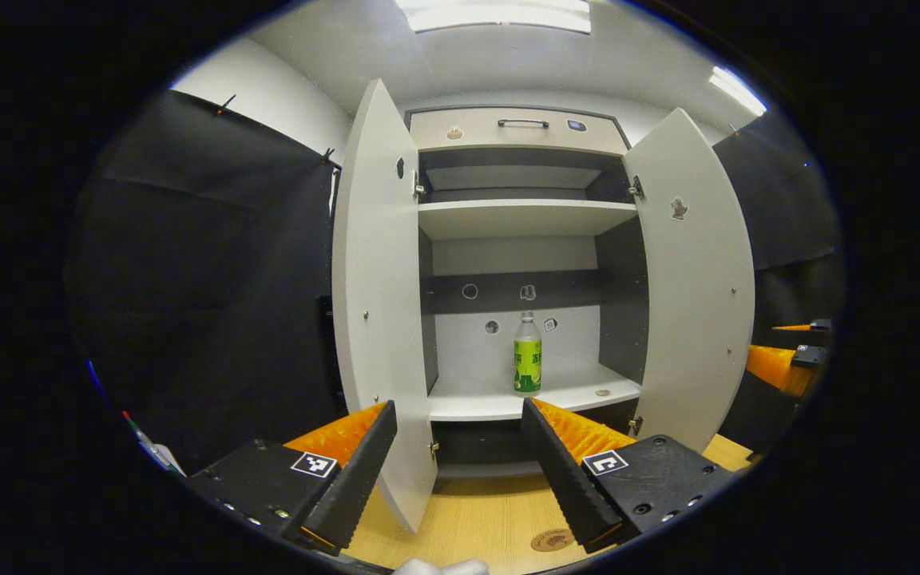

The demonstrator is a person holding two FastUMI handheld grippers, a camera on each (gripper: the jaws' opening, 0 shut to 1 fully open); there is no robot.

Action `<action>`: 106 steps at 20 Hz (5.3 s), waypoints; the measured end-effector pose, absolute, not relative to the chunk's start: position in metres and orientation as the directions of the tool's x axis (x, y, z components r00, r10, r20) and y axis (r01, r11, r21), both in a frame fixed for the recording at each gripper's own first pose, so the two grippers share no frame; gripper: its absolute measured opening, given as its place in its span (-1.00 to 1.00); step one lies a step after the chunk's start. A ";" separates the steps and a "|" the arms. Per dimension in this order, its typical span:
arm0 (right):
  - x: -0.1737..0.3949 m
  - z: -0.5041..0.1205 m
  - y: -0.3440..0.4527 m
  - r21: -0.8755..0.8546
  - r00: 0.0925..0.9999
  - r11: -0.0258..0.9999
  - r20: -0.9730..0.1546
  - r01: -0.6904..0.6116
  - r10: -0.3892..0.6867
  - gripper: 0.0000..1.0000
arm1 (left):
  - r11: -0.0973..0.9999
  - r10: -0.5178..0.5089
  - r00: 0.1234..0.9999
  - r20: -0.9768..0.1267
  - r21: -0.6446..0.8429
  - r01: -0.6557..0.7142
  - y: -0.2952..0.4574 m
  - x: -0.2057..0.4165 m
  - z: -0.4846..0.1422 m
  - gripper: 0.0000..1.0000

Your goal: Grasp the bottle in the cabinet with the left hand and place it on the coaster, then close the right door with the right hand and the left door with the left hand.

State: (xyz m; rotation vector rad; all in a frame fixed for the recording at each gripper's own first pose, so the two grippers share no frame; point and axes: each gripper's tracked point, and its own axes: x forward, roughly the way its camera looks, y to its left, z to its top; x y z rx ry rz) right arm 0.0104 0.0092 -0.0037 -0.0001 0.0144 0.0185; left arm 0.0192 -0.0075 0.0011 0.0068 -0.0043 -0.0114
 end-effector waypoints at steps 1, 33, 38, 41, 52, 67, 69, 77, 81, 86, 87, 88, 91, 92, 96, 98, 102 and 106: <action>0.011 -0.004 0.009 -0.001 1.000 1.000 -0.016 -0.017 0.017 0.95 | 1.000 -0.018 1.000 0.009 0.008 0.018 -0.010 0.026 0.002 0.92; 0.031 -0.002 -0.010 -0.048 0.985 0.990 -0.108 0.129 -0.134 0.95 | 0.995 -0.095 0.995 0.016 -0.024 0.096 -0.153 0.412 -0.055 0.92; 0.027 0.005 -0.013 -0.040 0.987 0.991 -0.087 0.128 -0.131 0.95 | 0.995 -0.101 0.995 0.010 0.007 0.101 -0.153 0.420 -0.057 0.53; 0.022 0.009 -0.016 -0.038 0.988 0.991 -0.075 0.130 -0.133 0.95 | 0.994 -0.109 0.993 0.053 0.003 0.109 -0.150 0.403 -0.037 0.47; -0.003 0.012 0.001 -0.025 0.998 0.998 -0.040 0.057 -0.058 0.95 | 0.989 -0.145 0.979 0.142 -0.011 0.148 -0.123 0.295 0.033 0.46; -0.018 -0.016 -0.018 -0.016 0.997 0.998 -0.048 0.060 -0.061 0.95 | 0.975 -0.221 0.975 0.021 -0.015 0.221 -0.119 0.109 -0.045 0.47; -0.020 -0.020 -0.023 -0.020 0.996 0.997 -0.053 0.068 -0.069 0.95 | 0.969 -0.246 0.969 -0.006 -0.018 0.245 -0.129 0.097 -0.073 0.46; -0.028 -0.038 -0.046 -0.051 0.989 0.993 -0.094 0.106 -0.111 0.92 | 0.948 -0.317 0.943 -0.100 -0.044 0.314 -0.168 0.069 -0.214 0.48; -0.032 -0.050 -0.053 -0.058 0.981 0.992 -0.150 0.114 -0.122 0.96 | 0.925 -0.379 0.922 -0.078 -0.051 0.376 -0.188 0.063 -0.266 0.48; -0.035 -0.060 -0.065 -0.089 0.970 0.986 -0.186 0.144 -0.159 0.94 | 0.917 -0.398 0.916 -0.044 -0.015 0.398 -0.192 0.060 -0.305 0.47; -0.035 -0.064 -0.066 -0.094 0.966 0.985 -0.202 0.145 -0.162 0.96 | 0.914 -0.406 0.913 -0.032 -0.015 0.406 -0.193 0.061 -0.308 0.47; -0.035 -0.069 -0.067 -0.098 0.963 0.985 -0.214 0.145 -0.163 0.95 | 0.912 -0.409 0.911 -0.042 -0.020 0.409 -0.193 0.061 -0.316 0.47; -0.036 -0.078 -0.065 -0.106 0.955 0.985 -0.249 0.137 -0.160 0.95 | 0.917 -0.400 0.916 -0.038 -0.009 0.400 -0.189 0.065 -0.328 0.47; -0.035 -0.080 -0.064 -0.107 0.954 0.985 -0.255 0.133 -0.156 0.95 | 0.916 -0.401 0.915 -0.047 -0.018 0.401 -0.191 0.066 -0.333 0.47; -0.036 -0.079 -0.060 -0.114 0.955 0.986 -0.255 0.125 -0.150 0.96 | 0.910 -0.414 0.909 -0.042 -0.014 0.413 -0.195 0.066 -0.341 0.49; -0.037 -0.081 -0.058 -0.115 0.954 0.986 -0.261 0.122 -0.148 0.96 | 0.911 -0.412 0.910 -0.046 -0.014 0.412 -0.196 0.064 -0.342 0.48; -0.039 -0.081 -0.057 -0.108 0.954 0.987 -0.262 0.118 -0.143 0.96 | 0.914 -0.406 0.912 -0.065 -0.017 0.406 -0.195 0.062 -0.342 0.58; -0.041 -0.080 -0.059 -0.092 0.955 0.988 -0.259 0.123 -0.143 0.96 | 0.920 -0.391 0.918 -0.062 0.009 0.392 -0.189 0.064 -0.330 0.94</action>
